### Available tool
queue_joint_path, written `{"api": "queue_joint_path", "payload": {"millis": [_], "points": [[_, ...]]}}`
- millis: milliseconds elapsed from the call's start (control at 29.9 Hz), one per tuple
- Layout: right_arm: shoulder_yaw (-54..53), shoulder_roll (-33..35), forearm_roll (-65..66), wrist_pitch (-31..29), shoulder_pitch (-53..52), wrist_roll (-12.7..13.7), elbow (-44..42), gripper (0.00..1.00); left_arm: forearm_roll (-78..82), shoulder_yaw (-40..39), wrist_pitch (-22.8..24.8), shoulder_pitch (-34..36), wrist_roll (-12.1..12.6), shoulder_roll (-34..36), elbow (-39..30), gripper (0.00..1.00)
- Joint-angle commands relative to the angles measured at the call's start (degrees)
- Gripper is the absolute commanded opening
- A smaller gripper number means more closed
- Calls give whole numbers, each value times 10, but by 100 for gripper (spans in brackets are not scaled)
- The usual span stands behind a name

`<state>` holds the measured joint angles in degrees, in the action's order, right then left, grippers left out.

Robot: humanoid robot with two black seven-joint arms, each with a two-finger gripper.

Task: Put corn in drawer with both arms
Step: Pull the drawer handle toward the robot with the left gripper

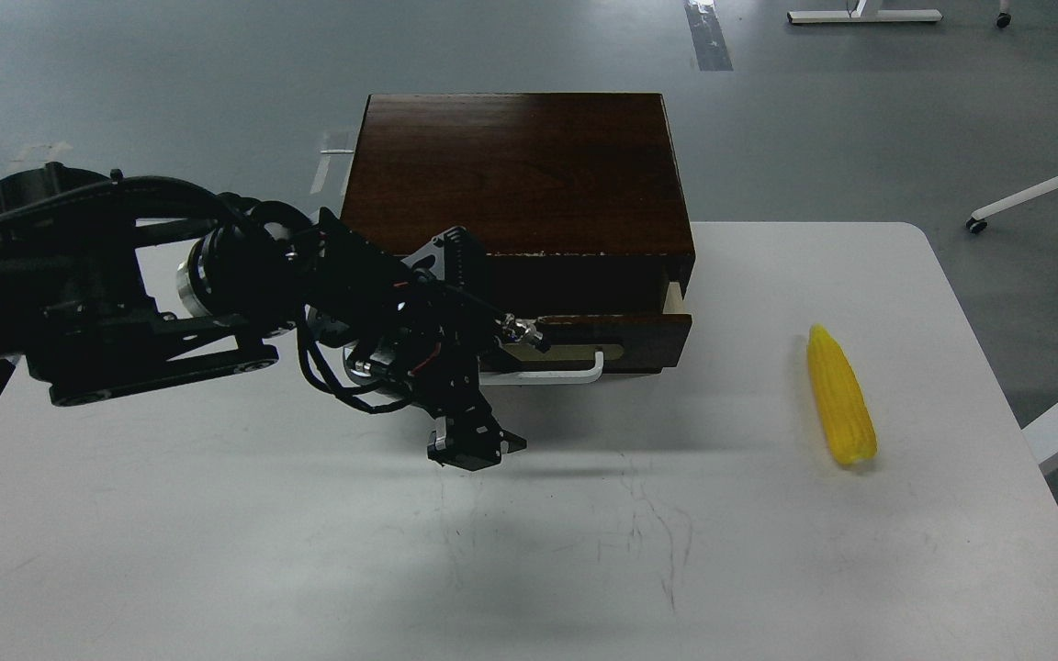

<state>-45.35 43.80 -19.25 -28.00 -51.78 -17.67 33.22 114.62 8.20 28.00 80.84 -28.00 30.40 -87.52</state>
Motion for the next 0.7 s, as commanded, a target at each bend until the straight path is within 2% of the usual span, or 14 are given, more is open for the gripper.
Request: {"api": "queue_joint_path", "payload": {"millis": [0,234,368,668], "points": [[0,0,0,0,-3,0,0,100,0,1,0,0,0,3,-15,81],[1,0,0,0,-5,0,0,100,0,0,0,1,0,-2,-28,81],[1,0,0,0,-5,0,-1,100,0,0,0,8,0,1,-27,87],[1,0,0,0,-4,0,-1,100,-4,-10,0,28,0,21,-25,88]]}}
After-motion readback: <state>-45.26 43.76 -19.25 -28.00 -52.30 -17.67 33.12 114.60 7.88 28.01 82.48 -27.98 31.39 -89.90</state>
